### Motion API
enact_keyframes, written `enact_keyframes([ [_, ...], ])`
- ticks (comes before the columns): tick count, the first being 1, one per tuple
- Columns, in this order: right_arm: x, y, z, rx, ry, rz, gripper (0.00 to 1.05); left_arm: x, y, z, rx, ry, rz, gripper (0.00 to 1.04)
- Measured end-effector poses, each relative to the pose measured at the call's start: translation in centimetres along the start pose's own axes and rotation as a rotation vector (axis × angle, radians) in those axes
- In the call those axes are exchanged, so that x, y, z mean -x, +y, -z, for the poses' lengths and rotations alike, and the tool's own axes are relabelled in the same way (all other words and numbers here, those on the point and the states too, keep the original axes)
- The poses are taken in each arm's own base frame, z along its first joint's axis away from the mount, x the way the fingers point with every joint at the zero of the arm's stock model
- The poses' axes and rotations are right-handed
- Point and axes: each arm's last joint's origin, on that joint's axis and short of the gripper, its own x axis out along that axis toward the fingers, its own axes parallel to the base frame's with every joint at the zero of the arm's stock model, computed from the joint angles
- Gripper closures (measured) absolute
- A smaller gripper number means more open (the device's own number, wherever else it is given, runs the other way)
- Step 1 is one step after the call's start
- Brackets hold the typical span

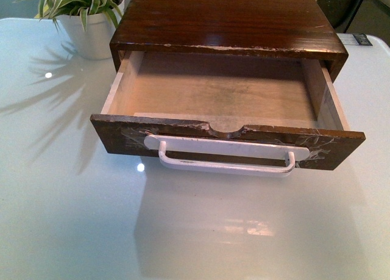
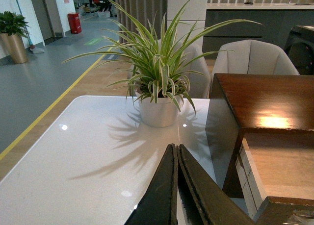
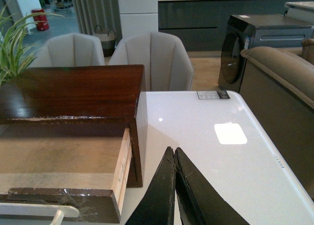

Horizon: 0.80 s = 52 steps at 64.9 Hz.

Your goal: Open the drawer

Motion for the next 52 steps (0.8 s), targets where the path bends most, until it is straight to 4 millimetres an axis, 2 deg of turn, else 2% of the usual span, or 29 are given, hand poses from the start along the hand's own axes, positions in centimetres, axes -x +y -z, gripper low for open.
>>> enact_keyframes([
  [13,1.2,0.0,0.3,0.0,0.005,0.0,1.03,0.7,0.0,0.0,0.0,-0.002,0.0,1.03],
  [52,1.2,0.0,0.3,0.0,0.004,0.0,1.03,2.5,0.0,0.2,0.0,0.002,0.0,1.03],
])
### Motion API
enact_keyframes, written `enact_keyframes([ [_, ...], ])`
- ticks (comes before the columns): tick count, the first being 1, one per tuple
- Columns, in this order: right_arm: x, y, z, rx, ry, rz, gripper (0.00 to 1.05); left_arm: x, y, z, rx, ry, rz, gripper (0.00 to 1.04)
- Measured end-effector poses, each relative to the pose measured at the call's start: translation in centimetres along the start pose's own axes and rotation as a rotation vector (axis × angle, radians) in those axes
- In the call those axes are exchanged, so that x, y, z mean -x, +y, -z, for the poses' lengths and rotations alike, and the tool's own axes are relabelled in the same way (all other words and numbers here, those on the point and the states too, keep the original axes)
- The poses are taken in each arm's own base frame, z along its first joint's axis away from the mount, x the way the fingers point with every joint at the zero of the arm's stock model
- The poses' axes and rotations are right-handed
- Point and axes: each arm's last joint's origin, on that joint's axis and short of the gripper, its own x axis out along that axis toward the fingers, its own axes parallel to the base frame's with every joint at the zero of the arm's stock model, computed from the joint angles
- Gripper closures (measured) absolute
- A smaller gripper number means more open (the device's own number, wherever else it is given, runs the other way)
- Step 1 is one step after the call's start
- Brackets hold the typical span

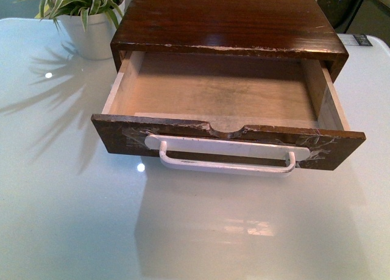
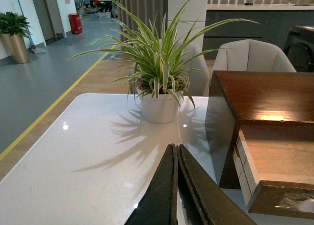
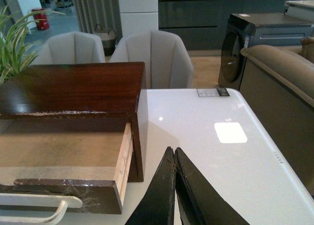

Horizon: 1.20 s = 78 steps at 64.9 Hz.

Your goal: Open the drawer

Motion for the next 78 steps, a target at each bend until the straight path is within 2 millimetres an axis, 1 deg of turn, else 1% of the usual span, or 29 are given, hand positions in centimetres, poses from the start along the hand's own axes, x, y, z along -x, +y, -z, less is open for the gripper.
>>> enact_keyframes([
  [13,0.0,0.0,0.0,0.0,0.0,0.0,1.02,0.0,0.0,0.01,0.0,0.001,0.0,1.02],
  [19,0.0,0.0,0.0,0.0,0.0,0.0,0.85,0.0,0.0,0.01,0.0,0.001,0.0,0.84],
  [20,0.0,0.0,0.0,0.0,0.0,0.0,0.81,0.0,0.0,0.01,0.0,0.001,0.0,0.82],
  [22,0.0,0.0,0.0,0.0,0.0,0.0,0.74,0.0,0.0,0.01,0.0,0.001,0.0,0.75],
  [23,0.0,0.0,0.0,0.0,0.0,0.0,0.73,0.0,0.0,0.01,0.0,0.001,0.0,0.71],
  [24,0.0,0.0,0.0,0.0,0.0,0.0,0.69,0.0,0.0,0.01,0.0,0.001,0.0,0.7],
  [26,0.0,0.0,0.0,0.0,0.0,0.0,0.62,0.0,0.0,0.01,0.0,0.001,0.0,0.63],
  [27,0.0,0.0,0.0,0.0,0.0,0.0,0.6,0.0,0.0,0.01,0.0,0.001,0.0,0.59],
  [28,0.0,0.0,0.0,0.0,0.0,0.0,0.57,0.0,0.0,0.01,0.0,0.001,0.0,0.57],
  [30,0.0,0.0,0.0,0.0,0.0,0.0,0.51,0.0,0.0,0.01,0.0,0.001,0.0,0.5],
  [34,0.0,0.0,0.0,0.0,0.0,0.0,0.39,0.0,0.0,0.01,0.0,0.001,0.0,0.4],
  [36,0.0,0.0,0.0,0.0,0.0,0.0,0.32,0.0,0.0,0.01,0.0,0.001,0.0,0.32],
  [37,0.0,0.0,0.0,0.0,0.0,0.0,0.3,0.0,0.0,0.01,0.0,0.001,0.0,0.29],
  [38,0.0,0.0,0.0,0.0,0.0,0.0,0.27,0.0,0.0,0.01,0.0,0.001,0.0,0.27],
  [40,0.0,0.0,0.0,0.0,0.0,0.0,0.2,0.0,0.0,0.01,0.0,0.001,0.0,0.19],
  [42,0.0,0.0,0.0,0.0,0.0,0.0,0.1,0.0,0.0,0.01,0.0,0.001,0.0,0.1],
  [43,0.0,0.0,0.0,0.0,0.0,0.0,0.08,0.0,0.0,0.01,-0.001,0.001,0.0,0.07],
  [47,0.0,0.0,0.0,-0.001,0.0,0.0,0.09,0.0,0.0,0.01,0.0,0.001,0.0,0.09],
  [78,0.0,0.0,0.0,-0.001,0.0,0.0,0.09,0.0,0.0,0.01,0.0,0.001,0.0,0.08],
])
